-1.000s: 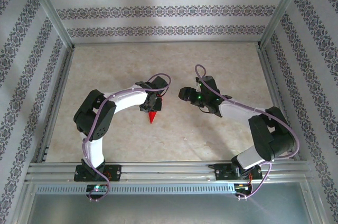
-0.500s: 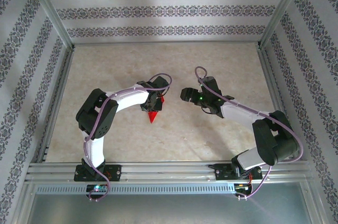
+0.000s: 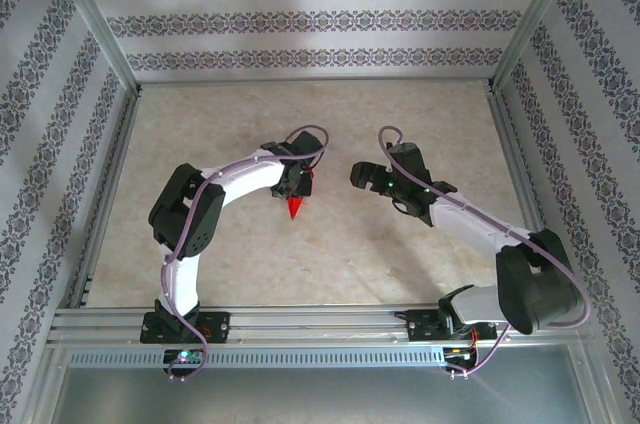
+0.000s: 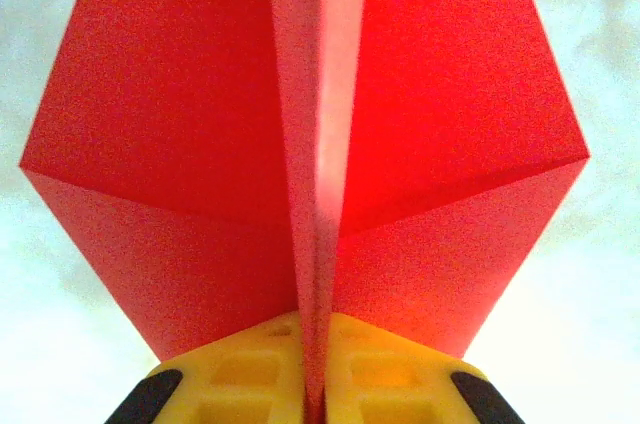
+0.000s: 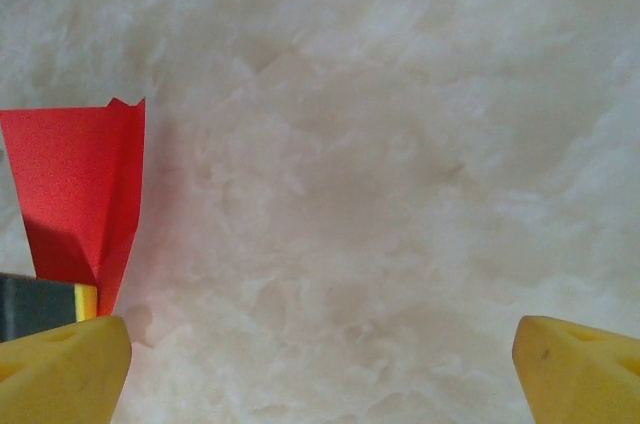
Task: Fold a paper plane with a square sheet of paper (pick it up from the middle)
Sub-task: Move the paper plane to the top-center of the table.
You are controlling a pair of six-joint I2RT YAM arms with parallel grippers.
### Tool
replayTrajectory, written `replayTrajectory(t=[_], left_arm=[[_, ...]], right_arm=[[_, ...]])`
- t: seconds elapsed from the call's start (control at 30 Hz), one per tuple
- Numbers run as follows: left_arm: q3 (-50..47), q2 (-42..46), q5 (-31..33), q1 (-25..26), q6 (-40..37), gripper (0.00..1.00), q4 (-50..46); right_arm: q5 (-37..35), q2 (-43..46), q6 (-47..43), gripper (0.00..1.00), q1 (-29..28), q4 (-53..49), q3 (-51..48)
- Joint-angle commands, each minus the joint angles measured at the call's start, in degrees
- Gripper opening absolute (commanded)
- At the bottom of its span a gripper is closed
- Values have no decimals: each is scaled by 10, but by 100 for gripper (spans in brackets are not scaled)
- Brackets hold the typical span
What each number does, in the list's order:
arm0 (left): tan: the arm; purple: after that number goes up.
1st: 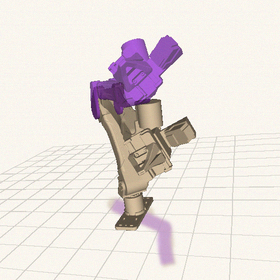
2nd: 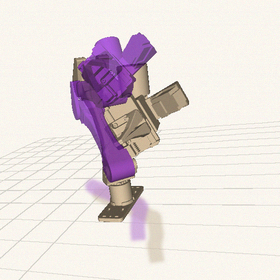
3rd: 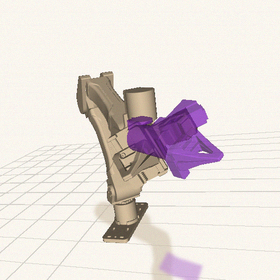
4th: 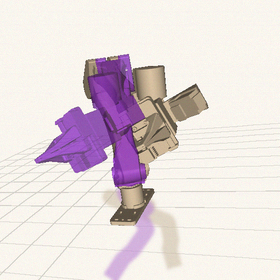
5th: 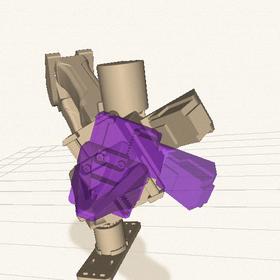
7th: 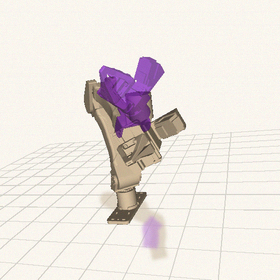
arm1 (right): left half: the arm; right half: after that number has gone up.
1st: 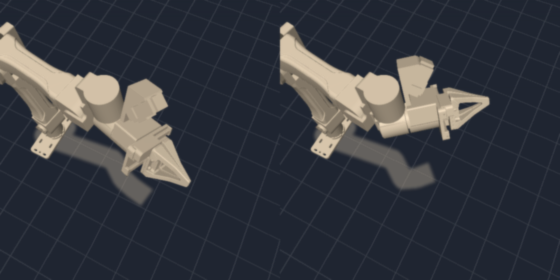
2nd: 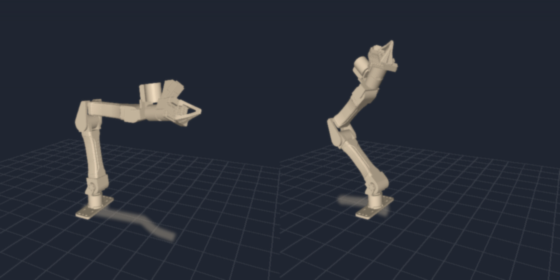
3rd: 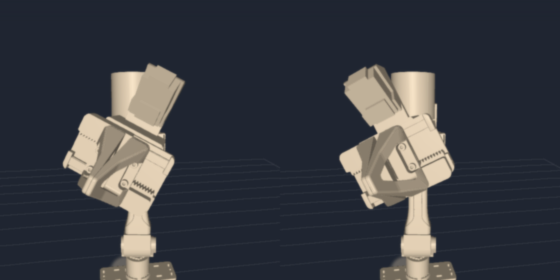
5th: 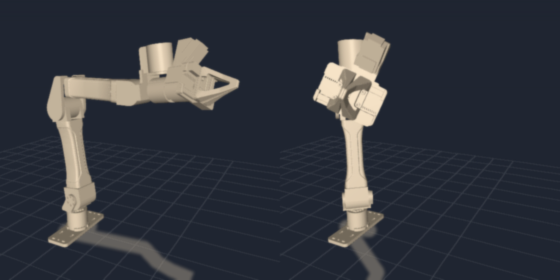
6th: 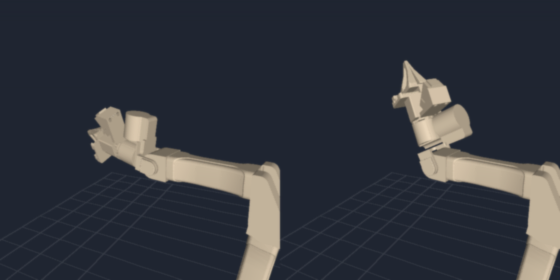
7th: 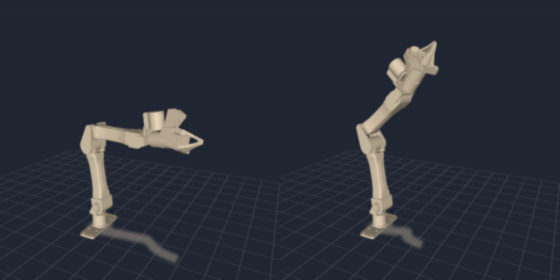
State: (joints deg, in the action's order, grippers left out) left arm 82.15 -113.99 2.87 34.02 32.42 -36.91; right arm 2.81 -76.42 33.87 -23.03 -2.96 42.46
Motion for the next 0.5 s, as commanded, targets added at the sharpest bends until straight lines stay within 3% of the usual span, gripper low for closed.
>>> replayTrajectory(t=[0.0,0.47], left_arm=[[62,-31,14,-20,-36,10,-23],[386,-235,31,-53,-32,11,-131]], right_arm=[[-36,25,-26,98,12,-23,-11],[-27,41,-15,98,26,-31,-18]])
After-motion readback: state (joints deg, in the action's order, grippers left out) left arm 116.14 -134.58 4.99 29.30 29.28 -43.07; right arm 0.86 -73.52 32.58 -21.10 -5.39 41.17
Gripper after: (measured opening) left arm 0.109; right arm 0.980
